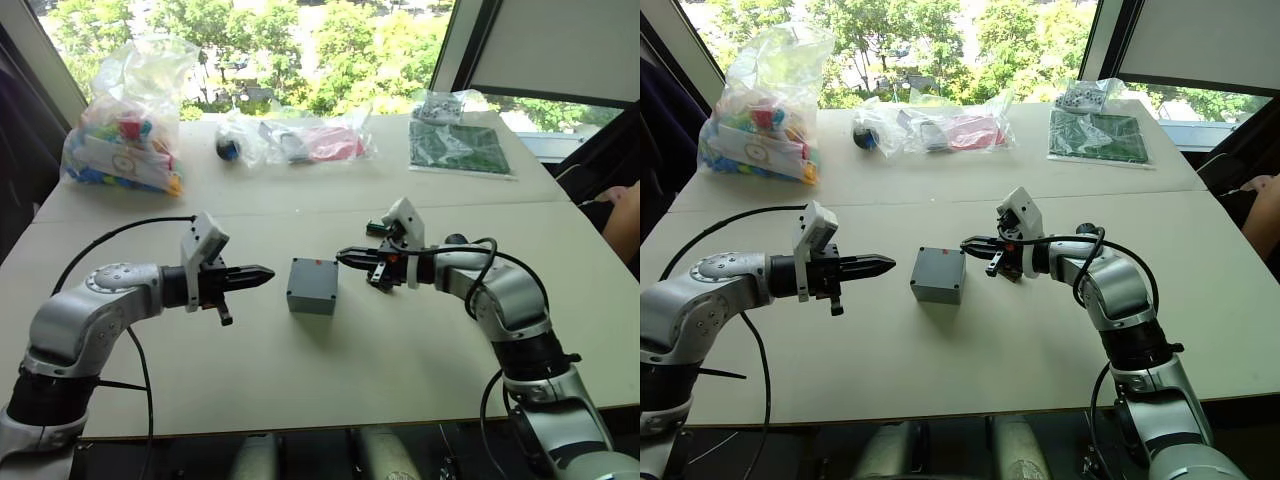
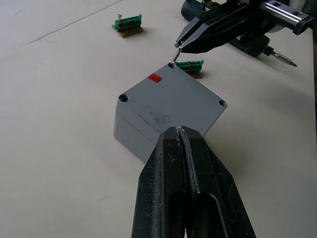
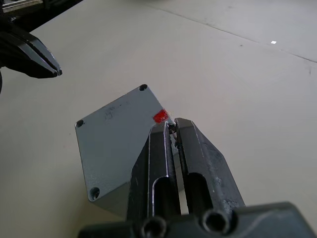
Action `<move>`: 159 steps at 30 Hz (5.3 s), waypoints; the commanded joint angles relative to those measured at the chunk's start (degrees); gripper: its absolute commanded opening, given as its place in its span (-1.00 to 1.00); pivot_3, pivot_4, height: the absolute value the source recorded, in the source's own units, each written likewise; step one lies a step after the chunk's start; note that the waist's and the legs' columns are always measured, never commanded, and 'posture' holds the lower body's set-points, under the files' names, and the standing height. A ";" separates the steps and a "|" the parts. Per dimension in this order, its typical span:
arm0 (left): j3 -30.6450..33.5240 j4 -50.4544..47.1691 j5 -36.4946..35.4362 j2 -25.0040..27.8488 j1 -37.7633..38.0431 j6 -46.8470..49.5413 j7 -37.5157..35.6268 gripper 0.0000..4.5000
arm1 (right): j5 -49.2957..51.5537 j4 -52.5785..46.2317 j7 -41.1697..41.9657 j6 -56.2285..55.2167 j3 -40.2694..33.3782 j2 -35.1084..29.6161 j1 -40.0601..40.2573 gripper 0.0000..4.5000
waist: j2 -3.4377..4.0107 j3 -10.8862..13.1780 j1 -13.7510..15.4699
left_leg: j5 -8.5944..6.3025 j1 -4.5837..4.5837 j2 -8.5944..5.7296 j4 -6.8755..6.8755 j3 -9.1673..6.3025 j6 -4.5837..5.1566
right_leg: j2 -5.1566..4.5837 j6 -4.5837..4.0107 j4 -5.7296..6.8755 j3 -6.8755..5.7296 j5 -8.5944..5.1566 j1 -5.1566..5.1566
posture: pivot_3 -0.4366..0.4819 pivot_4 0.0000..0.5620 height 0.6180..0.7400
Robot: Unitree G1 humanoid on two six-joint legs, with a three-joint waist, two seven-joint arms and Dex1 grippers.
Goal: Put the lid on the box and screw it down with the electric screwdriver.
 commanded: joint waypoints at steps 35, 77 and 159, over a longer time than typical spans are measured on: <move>-2.37 -3.62 -1.45 -3.22 -8.05 -1.55 -2.13 -1.00 | 4.15 -5.56 -3.12 21.41 -12.04 -20.70 -7.37 0.53 | 0.03 0.05 1.38 | 0.00 -0.04 -0.02 -0.02 0.00 0.01 | -0.01 0.00 -0.16 -0.01 0.00 0.03 | -0.05 -0.47 1.00; -8.02 -9.01 3.19 -5.28 -1.66 -8.64 0.42 -1.00 | -4.06 12.23 -2.38 33.80 11.16 -34.23 -3.29 -0.15 | -0.26 -0.10 1.46 | -0.02 -0.07 0.02 0.06 0.19 0.03 | 0.00 0.03 -0.68 0.09 0.01 0.27 | -0.05 -0.47 1.00; -15.24 15.40 17.70 -10.98 -10.00 -14.99 -7.96 -1.00 | 13.93 -8.95 -24.68 -11.84 -15.75 19.02 2.14 -0.19 | 0.06 0.08 1.33 | -0.02 -0.18 -0.02 0.04 0.04 0.05 | -0.02 0.05 -0.01 0.05 0.04 -0.16 | -0.05 -0.47 1.00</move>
